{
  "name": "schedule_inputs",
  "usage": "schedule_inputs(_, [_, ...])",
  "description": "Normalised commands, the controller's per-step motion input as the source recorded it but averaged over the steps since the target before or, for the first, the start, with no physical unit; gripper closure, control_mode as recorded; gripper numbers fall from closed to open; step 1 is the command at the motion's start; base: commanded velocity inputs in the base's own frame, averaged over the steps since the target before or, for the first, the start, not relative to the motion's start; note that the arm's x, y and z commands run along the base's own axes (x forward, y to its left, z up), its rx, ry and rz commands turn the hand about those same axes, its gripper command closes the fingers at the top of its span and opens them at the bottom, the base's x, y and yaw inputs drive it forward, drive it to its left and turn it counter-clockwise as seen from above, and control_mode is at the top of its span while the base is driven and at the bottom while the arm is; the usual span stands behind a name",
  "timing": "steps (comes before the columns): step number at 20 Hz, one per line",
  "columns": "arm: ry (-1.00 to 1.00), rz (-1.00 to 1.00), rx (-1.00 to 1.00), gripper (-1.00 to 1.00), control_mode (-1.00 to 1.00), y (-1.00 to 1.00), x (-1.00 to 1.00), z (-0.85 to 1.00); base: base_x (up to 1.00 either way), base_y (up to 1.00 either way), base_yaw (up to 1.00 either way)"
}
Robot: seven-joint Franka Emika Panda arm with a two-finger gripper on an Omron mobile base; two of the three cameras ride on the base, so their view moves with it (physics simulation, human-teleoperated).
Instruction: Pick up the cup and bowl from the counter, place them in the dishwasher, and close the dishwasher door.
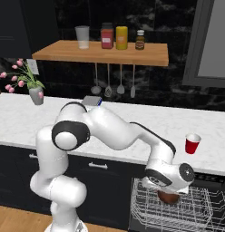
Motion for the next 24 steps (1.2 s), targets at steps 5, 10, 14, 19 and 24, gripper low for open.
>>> schedule_inputs(5, [-0.03,0.02,0.1,1.0,-1.0,-0.25,0.0,0.02,0.0,0.0,0.0])
schedule_inputs(10, [0.0,0.07,0.0,1.0,-1.0,0.11,0.0,-0.37,0.0,0.0,0.0])
schedule_inputs(14, [0.0,0.07,-0.01,1.0,-1.0,0.13,0.01,-0.61,0.0,0.0,0.0])
schedule_inputs(19, [-0.01,0.07,0.0,1.0,-1.0,0.1,0.13,-0.35,0.0,0.0,0.0])
schedule_inputs(24, [-0.02,0.04,0.0,1.0,-1.0,0.0,0.12,0.0,0.0,0.0,0.0])
